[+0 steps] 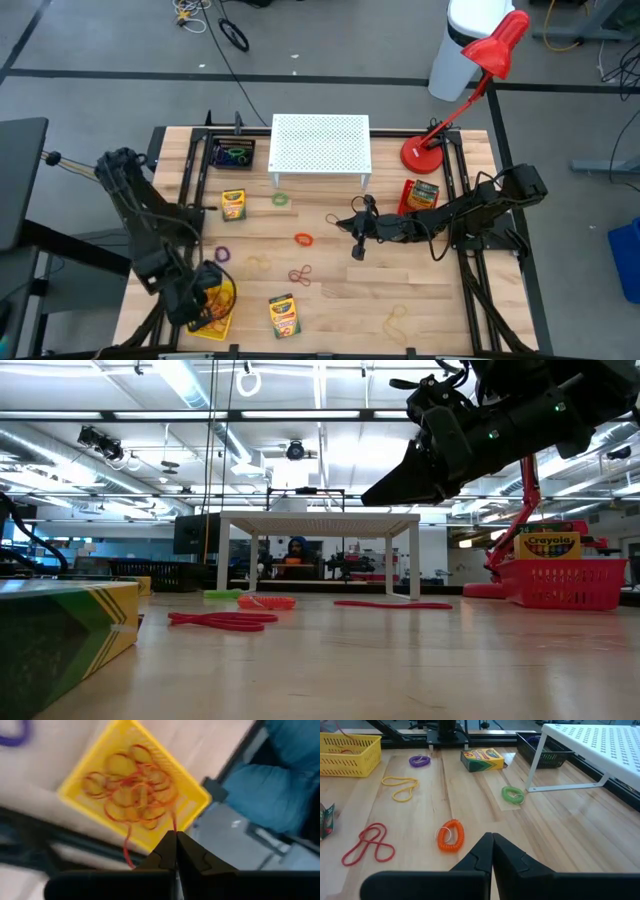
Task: Pick & Place Office Desk Supplies
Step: Put the red rubber band into the yellow bin
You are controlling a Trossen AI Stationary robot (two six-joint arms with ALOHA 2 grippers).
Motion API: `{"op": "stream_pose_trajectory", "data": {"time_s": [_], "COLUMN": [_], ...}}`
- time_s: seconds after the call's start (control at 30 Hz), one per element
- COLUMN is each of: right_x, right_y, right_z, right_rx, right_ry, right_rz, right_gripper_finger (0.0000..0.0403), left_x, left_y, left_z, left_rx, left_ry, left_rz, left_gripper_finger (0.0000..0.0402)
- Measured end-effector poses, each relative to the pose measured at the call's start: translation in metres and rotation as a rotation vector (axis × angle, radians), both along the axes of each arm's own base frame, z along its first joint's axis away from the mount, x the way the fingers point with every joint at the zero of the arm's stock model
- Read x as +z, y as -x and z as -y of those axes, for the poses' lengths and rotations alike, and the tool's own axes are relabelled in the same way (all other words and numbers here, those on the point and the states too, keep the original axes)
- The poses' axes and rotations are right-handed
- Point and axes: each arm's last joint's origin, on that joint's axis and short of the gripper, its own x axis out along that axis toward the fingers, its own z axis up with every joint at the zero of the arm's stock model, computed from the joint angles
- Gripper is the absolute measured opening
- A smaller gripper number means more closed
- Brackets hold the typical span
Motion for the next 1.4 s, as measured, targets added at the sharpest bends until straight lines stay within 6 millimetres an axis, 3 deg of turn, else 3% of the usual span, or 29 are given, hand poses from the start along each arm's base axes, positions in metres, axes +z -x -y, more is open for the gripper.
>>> {"op": "stream_pose_trajectory", "data": {"time_s": [0.23, 0.4, 0.73, 0.87, 1.1, 1.23, 1.4], "right_x": [0.001, 0.002, 0.002, 0.002, 0.002, 0.002, 0.002], "right_y": [-0.001, -0.001, -0.001, -0.001, -0.001, -0.001, -0.001], "right_z": [-0.001, -0.001, -0.001, -0.001, -0.001, -0.001, -0.001], "right_rx": [0.018, 0.023, 0.023, 0.023, 0.023, 0.023, 0.023], "right_ry": [-0.011, -0.014, -0.014, -0.014, -0.014, -0.014, -0.014], "right_rz": [0.015, 0.02, 0.019, 0.019, 0.019, 0.018, 0.018], "right_gripper_finger": [0.0017, 0.0017, 0.0017, 0.0017, 0.0017, 0.0017, 0.0017], "left_x": [-0.035, -0.054, -0.056, -0.058, -0.074, -0.086, -0.093], "left_y": [-0.001, 0.004, 0.001, -0.002, -0.016, -0.019, -0.016], "left_z": [0.004, -0.001, -0.006, -0.013, -0.016, -0.013, -0.016], "left_rx": [0.067, 0.128, 0.171, 0.263, 0.358, 0.308, 0.288], "left_ry": [0.049, 0.032, 0.028, -0.008, -0.041, -0.103, -0.186], "left_rz": [0.032, -0.049, -0.079, -0.123, -0.264, -0.264, -0.322], "left_gripper_finger": [0.0013, 0.0054, 0.0165, 0.02, 0.0249, 0.0268, 0.026]}}
